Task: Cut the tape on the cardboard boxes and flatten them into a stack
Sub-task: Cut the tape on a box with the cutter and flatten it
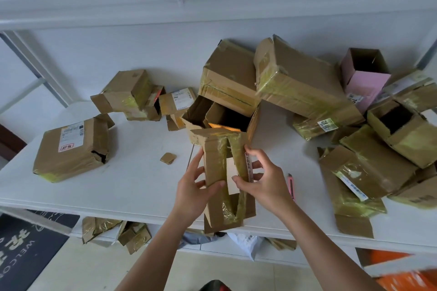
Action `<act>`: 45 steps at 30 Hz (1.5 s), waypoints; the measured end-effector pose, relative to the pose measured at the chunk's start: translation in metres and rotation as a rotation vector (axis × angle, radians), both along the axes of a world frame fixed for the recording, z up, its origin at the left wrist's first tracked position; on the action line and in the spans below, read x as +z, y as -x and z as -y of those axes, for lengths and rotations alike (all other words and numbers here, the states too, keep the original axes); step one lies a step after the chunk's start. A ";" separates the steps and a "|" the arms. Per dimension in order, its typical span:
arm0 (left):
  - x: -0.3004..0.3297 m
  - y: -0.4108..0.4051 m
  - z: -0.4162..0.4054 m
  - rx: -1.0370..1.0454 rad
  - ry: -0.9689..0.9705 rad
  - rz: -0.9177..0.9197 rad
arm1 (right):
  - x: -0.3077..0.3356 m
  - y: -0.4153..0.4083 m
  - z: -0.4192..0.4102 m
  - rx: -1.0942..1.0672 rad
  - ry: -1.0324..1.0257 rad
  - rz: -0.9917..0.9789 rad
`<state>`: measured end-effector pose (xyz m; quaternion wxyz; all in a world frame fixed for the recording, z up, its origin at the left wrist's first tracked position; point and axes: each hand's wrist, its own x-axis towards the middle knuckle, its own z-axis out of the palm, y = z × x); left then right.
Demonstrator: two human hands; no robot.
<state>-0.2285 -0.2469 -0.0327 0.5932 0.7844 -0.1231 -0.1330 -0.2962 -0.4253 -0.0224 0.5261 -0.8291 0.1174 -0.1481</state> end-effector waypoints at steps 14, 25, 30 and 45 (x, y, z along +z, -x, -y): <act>0.006 -0.017 -0.009 -0.019 0.062 -0.120 | 0.006 0.020 0.021 0.100 -0.312 -0.062; 0.009 -0.009 0.018 0.174 -0.360 0.184 | 0.004 0.014 0.015 0.112 -0.366 -0.105; 0.020 -0.006 0.023 0.214 -0.439 0.209 | 0.004 0.014 0.017 0.089 -0.372 -0.097; 0.034 -0.004 0.004 0.115 -0.222 0.201 | -0.004 0.007 0.036 -0.240 0.005 0.162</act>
